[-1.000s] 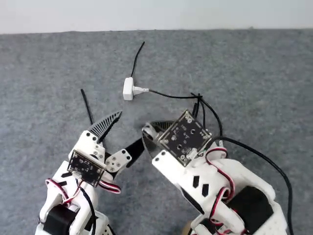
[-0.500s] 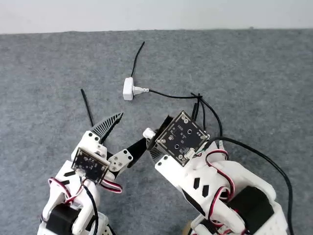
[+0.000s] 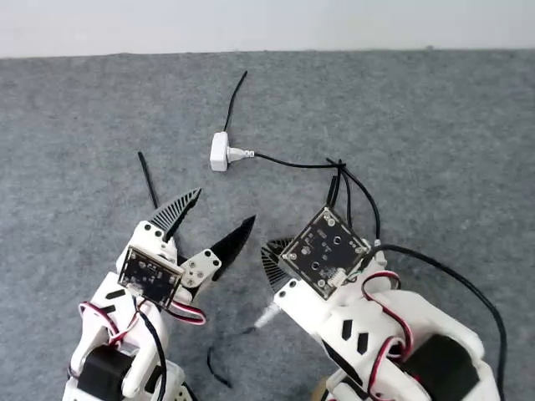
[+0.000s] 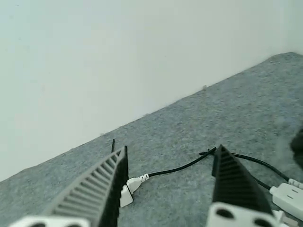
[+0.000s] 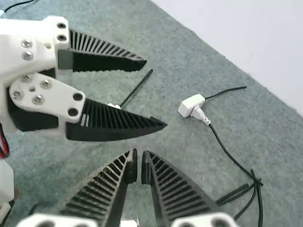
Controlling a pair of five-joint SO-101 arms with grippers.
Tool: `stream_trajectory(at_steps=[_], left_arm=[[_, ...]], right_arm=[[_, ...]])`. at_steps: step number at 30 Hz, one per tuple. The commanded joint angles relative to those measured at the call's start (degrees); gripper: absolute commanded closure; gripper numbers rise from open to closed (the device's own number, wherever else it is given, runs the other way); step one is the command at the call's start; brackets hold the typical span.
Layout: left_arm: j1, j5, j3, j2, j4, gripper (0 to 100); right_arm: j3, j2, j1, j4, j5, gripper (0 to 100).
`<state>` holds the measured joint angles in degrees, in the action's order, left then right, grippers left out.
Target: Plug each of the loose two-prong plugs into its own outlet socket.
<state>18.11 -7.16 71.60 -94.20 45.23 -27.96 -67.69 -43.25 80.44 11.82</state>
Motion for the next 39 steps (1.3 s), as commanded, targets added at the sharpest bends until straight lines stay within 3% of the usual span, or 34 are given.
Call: stream_trajectory(at_steps=[1, 6, 8, 12, 16, 22, 31, 39], left_arm=[[-0.26, 0.53, -0.4, -0.35, -0.79, 73], [-0.53, 0.18, 1.63, -0.35, -1.05, 73], [-3.87, 0.18, 2.15, -0.35, -1.14, 73], [-12.48, 0.62, 2.33, 0.18, -3.08, 73], [-16.7, 1.93, 4.97, 0.18, -5.63, 73], [-17.23, 2.55, 10.59, 0.18, -9.85, 73], [-17.23, 2.64, 11.65, 0.18, -9.58, 73], [-17.32, 2.64, 13.93, 0.18, -11.87, 73]], right_arm=[[-0.7, -0.22, -0.31, -1.63, -0.88, 99.1], [-2.99, -0.04, -0.22, -5.85, -0.97, 99.0], [-6.95, 0.4, -0.22, -8.57, -2.46, 99.0], [-21.19, 0.48, -0.13, -19.91, -19.6, 98.8], [-27.34, 1.54, 0.31, -28.35, -20.84, 92.4], [-27.52, 9.45, 1.45, -28.88, -27.08, 89.2], [-27.43, 28.26, 2.24, -34.07, -41.67, 89.0], [-27.43, 31.87, 2.15, -38.37, -52.75, 89.0]])
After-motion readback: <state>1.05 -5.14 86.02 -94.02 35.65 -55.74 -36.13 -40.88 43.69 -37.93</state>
